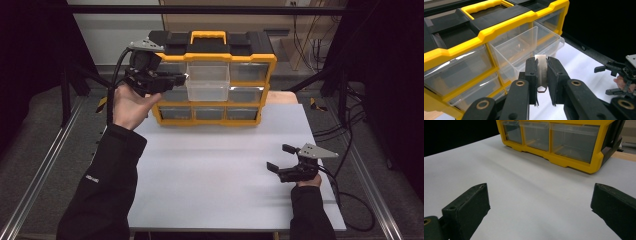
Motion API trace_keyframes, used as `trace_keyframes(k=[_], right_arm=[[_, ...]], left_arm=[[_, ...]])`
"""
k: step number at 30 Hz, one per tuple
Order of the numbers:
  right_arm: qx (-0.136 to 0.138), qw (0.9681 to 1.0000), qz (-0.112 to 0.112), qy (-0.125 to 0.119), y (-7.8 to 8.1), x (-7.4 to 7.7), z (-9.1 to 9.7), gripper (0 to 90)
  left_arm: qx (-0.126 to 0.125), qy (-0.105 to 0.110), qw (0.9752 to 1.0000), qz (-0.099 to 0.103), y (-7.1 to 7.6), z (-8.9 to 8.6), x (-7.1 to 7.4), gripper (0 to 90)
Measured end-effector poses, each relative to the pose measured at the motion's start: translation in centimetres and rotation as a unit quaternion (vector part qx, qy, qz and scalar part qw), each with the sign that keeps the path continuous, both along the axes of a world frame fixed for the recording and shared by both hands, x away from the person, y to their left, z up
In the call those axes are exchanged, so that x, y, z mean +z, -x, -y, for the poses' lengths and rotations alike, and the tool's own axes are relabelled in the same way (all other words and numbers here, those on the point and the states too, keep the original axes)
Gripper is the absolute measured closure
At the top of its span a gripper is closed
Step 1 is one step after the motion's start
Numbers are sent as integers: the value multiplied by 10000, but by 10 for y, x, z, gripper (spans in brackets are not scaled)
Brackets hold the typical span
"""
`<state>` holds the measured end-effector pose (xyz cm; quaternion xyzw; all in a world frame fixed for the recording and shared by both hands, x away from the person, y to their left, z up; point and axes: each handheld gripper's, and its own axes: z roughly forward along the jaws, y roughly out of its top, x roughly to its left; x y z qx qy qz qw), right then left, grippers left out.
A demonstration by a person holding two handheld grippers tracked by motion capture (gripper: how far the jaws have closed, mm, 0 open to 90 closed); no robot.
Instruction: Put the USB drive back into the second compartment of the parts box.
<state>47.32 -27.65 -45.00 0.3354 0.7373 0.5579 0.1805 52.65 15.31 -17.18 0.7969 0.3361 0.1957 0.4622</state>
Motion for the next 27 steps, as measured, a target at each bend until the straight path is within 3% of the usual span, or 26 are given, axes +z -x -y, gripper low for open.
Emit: trace_keyframes(k=[27], right_arm=[[-11, 10000, -9, -20, 1, 0, 1, 22]], left_arm=[[231, -54, 9997, 11, -37, 21, 2, 788]])
